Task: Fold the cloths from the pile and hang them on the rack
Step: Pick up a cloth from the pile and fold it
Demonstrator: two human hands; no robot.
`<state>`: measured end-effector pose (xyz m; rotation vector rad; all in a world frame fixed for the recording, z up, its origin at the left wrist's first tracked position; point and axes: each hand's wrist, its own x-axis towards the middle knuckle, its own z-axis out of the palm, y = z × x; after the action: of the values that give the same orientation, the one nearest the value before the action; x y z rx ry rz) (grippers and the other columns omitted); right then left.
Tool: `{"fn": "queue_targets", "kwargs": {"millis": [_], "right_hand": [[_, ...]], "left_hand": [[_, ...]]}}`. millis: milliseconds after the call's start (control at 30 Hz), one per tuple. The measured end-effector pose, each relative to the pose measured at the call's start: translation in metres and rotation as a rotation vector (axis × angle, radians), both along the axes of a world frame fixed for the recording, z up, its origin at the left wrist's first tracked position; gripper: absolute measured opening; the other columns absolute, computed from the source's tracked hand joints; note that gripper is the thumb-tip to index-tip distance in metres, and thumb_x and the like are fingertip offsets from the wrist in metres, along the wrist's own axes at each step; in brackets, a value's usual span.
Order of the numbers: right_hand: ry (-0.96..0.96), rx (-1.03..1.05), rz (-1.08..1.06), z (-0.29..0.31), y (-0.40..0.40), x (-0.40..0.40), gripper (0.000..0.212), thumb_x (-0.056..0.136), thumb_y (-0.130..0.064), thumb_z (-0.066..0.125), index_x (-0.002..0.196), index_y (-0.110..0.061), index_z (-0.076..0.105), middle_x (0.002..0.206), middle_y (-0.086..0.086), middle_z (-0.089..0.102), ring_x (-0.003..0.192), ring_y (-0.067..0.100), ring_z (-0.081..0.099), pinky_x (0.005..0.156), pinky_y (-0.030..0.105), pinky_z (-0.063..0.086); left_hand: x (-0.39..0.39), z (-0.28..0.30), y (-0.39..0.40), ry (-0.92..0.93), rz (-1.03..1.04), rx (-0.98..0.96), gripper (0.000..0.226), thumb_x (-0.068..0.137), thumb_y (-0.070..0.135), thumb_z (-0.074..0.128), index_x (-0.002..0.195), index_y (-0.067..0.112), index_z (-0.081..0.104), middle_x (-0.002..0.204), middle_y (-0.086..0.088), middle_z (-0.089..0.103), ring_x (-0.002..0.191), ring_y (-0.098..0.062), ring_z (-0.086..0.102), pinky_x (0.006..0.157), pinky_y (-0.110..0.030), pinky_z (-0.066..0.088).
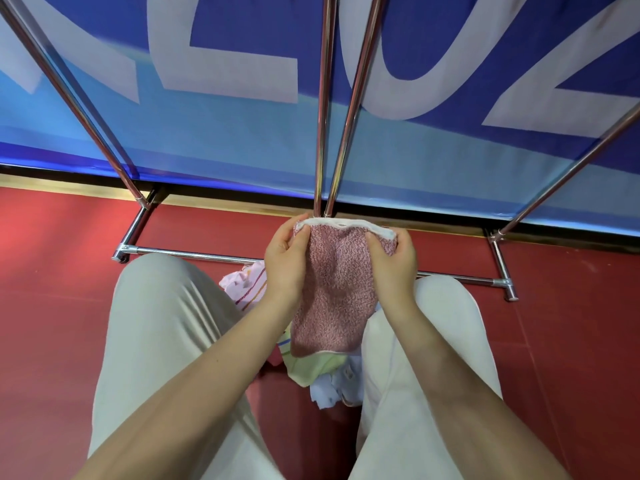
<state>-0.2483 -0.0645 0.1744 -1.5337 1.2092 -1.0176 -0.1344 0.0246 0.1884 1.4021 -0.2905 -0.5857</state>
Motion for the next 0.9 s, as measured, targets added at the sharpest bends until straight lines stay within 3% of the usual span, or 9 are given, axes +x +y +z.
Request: {"fn": "queue_targets", "kwargs": {"millis": [167, 333, 533, 667, 800, 900], "right_hand": [[-0.001, 0.101, -0.062, -0.001, 0.005, 0.008, 0.025, 0.084, -0.021, 0.069, 0.072, -0.022, 0.047, 0.067, -0.01, 0.049, 0.061, 0.007, 0.042, 0.056, 0.017, 0.034], [0.017, 0.156, -0.017, 0.001, 0.009, 0.014, 0.037, 0.082, -0.023, 0.071, 0.063, -0.021, 0.039, 0.057, -0.008, 0.036, 0.054, 0.008, 0.029, 0.05, 0.023, 0.028], [0.046, 0.202, -0.04, 0.003, 0.005, 0.015, 0.036, 0.077, -0.031, 0.076, 0.068, -0.023, 0.042, 0.062, -0.01, 0.043, 0.057, 0.009, 0.038, 0.057, 0.027, 0.034], [-0.033, 0.252, -0.061, 0.0, -0.002, 0.01, 0.034, 0.078, -0.032, 0.075, 0.067, -0.023, 0.043, 0.066, -0.006, 0.043, 0.062, 0.012, 0.038, 0.061, 0.03, 0.035], [-0.02, 0.243, -0.061, 0.001, -0.002, 0.008, 0.034, 0.079, -0.033, 0.073, 0.066, -0.02, 0.045, 0.065, -0.003, 0.044, 0.063, 0.013, 0.039, 0.06, 0.031, 0.035], [-0.002, 0.23, -0.044, 0.002, -0.001, 0.007, 0.032, 0.082, -0.031, 0.071, 0.067, -0.021, 0.045, 0.066, -0.005, 0.044, 0.063, 0.012, 0.039, 0.061, 0.03, 0.035]], "left_hand": [[-0.016, 0.0, -0.007, 0.03, 0.016, -0.014, 0.022, 0.095, 0.009, 0.055, 0.114, 0.015, 0.066, 0.101, 0.011, 0.067, 0.082, 0.014, 0.06, 0.085, -0.01, 0.046], [-0.023, 0.003, -0.011, 0.08, 0.001, -0.016, 0.023, 0.096, 0.008, 0.054, 0.116, 0.011, 0.065, 0.114, -0.003, 0.068, 0.097, -0.007, 0.063, 0.092, -0.023, 0.048], [-0.024, 0.002, -0.01, 0.028, -0.075, 0.025, 0.021, 0.095, 0.013, 0.055, 0.098, 0.028, 0.068, 0.101, 0.006, 0.071, 0.095, -0.007, 0.063, 0.09, -0.024, 0.049], [-0.027, 0.0, -0.008, -0.04, -0.157, 0.054, 0.019, 0.092, 0.018, 0.057, 0.105, 0.02, 0.07, 0.105, 0.004, 0.072, 0.101, -0.011, 0.065, 0.095, -0.031, 0.049], [-0.029, -0.001, -0.006, 0.012, -0.157, 0.06, 0.02, 0.094, 0.014, 0.056, 0.109, 0.015, 0.069, 0.109, -0.003, 0.071, 0.102, -0.015, 0.064, 0.097, -0.035, 0.049], [-0.026, -0.003, -0.006, 0.064, -0.075, 0.056, 0.018, 0.095, 0.012, 0.055, 0.102, 0.023, 0.068, 0.102, 0.003, 0.07, 0.095, -0.01, 0.062, 0.09, -0.025, 0.05]]}}
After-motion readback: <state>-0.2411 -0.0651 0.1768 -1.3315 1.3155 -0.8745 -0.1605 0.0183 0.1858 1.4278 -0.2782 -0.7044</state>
